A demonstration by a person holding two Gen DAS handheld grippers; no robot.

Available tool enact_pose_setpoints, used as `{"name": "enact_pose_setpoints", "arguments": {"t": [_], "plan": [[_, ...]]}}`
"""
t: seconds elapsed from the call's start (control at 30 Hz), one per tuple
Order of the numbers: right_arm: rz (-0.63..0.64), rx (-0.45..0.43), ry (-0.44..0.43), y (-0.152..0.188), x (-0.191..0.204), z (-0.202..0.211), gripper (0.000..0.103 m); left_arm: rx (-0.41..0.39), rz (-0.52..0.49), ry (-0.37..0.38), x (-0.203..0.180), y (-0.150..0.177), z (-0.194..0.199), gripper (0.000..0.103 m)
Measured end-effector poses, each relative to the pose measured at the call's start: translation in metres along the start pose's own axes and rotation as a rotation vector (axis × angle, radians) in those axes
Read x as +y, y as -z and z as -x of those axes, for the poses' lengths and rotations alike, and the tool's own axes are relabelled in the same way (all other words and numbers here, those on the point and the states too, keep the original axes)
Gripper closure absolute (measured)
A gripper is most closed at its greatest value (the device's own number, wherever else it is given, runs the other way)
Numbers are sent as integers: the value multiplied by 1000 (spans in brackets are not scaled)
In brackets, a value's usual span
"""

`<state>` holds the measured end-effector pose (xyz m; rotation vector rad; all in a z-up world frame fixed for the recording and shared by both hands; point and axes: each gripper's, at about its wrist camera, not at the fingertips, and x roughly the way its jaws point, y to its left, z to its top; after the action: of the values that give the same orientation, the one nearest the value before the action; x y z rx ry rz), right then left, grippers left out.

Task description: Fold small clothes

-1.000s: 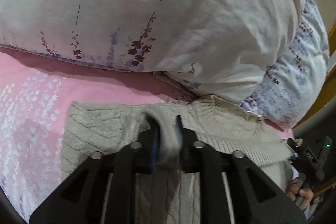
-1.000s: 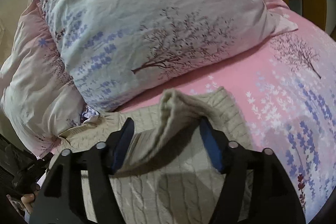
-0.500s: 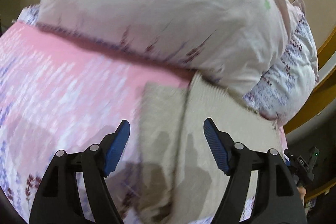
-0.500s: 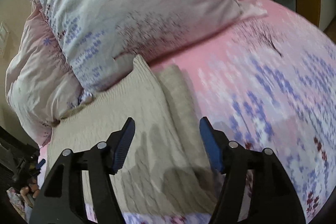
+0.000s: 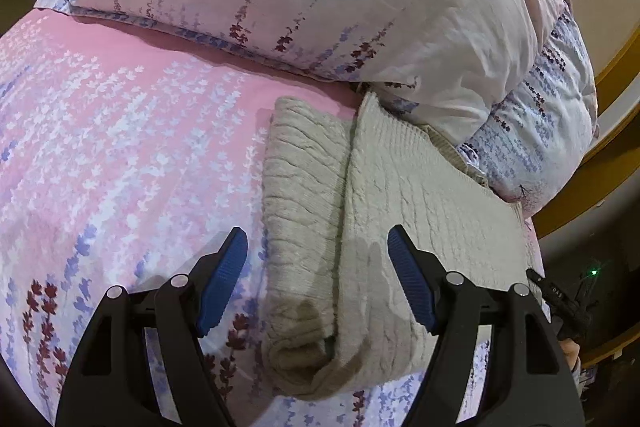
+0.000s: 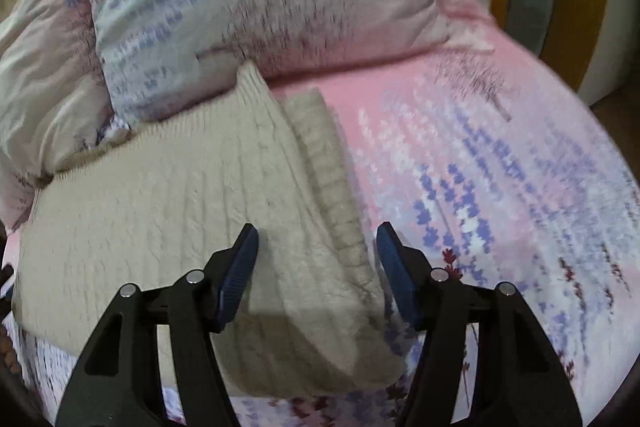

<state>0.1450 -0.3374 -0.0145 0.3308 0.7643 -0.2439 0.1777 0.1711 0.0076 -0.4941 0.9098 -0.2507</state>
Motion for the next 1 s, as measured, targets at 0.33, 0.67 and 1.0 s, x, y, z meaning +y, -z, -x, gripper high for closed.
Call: {"name": "enact_pose_setpoints", "arguments": {"t": [0.33, 0.67, 1.0], "plan": [[328, -73, -156, 26, 115, 13, 34, 17, -22, 7, -18, 5, -8, 30], [382, -34, -126, 44, 133, -11, 29, 21, 52, 23, -15, 2, -19, 64], [376, -26, -178, 43, 126, -9, 29, -4, 84, 147, -42, -8, -10, 82]]}}
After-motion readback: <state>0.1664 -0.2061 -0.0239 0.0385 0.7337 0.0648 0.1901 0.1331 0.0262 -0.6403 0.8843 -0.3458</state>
